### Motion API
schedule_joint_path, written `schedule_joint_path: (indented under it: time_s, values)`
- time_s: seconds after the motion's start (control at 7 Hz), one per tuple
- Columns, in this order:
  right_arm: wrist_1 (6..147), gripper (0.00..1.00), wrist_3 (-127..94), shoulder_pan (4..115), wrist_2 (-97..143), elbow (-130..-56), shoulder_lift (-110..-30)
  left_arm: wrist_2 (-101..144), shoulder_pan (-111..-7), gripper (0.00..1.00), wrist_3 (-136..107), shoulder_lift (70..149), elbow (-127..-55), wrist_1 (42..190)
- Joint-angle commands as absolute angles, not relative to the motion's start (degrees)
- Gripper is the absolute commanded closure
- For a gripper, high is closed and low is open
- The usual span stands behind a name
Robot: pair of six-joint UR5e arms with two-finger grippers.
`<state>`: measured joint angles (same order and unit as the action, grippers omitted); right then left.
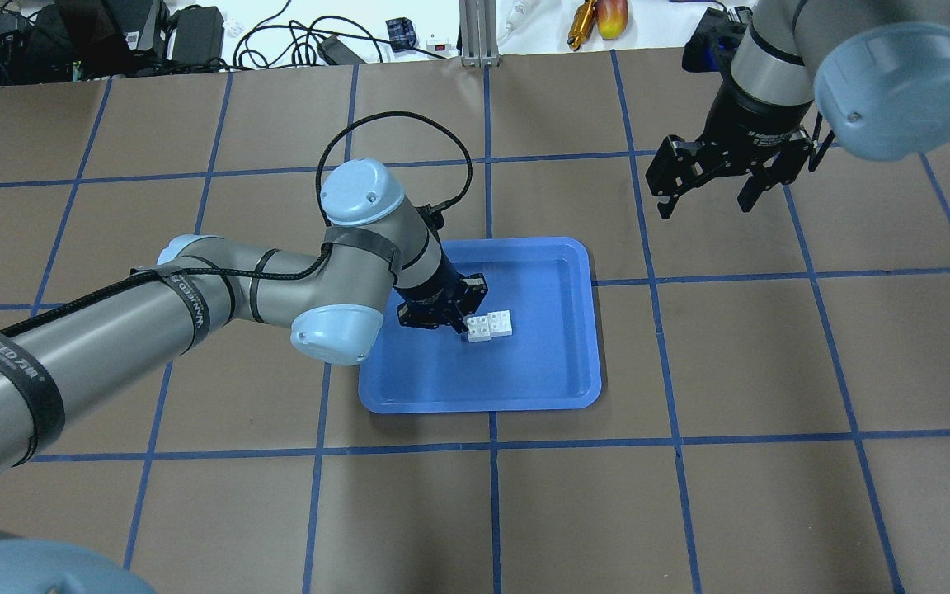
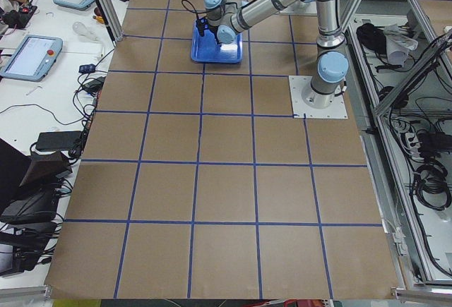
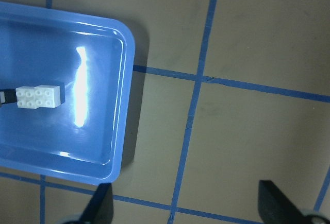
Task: Assemble white blocks and place on blue tray
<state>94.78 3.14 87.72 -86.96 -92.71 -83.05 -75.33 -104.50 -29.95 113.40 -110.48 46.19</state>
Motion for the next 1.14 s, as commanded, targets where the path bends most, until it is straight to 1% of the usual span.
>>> schedule_joint_path:
  time_s: [0.0,0.14,0.29,0.43,0.71,1.0]
  values:
    - [94.92,0.00,-6.05,87.71,-87.45,-93.25,-85.50,-75.67,-103.98,0.83,-29.72,112.16,-109.43,45.62]
    - [94.75,0.00,-6.24,87.80,-87.36,-93.86,-87.52,-76.11,-103.63,0.83,-29.71,111.28,-106.90,47.27]
    - [92.40,0.00,-8.59,87.98,-87.54,-94.04,-88.15,-77.51,-103.01,0.82,-25.10,110.23,-103.39,52.42]
    - [90.81,0.00,-9.74,87.98,-87.54,-94.04,-89.29,-81.00,-101.79,0.79,-18.70,107.95,-99.27,59.52]
    - [88.33,0.00,-9.41,87.89,-87.19,-94.04,-90.70,-86.28,-96.27,0.79,-4.30,103.82,-88.38,79.45]
    - [86.94,0.00,-9.32,87.72,-86.75,-93.78,-91.23,-93.94,-93.01,0.79,8.22,97.16,-86.14,88.81]
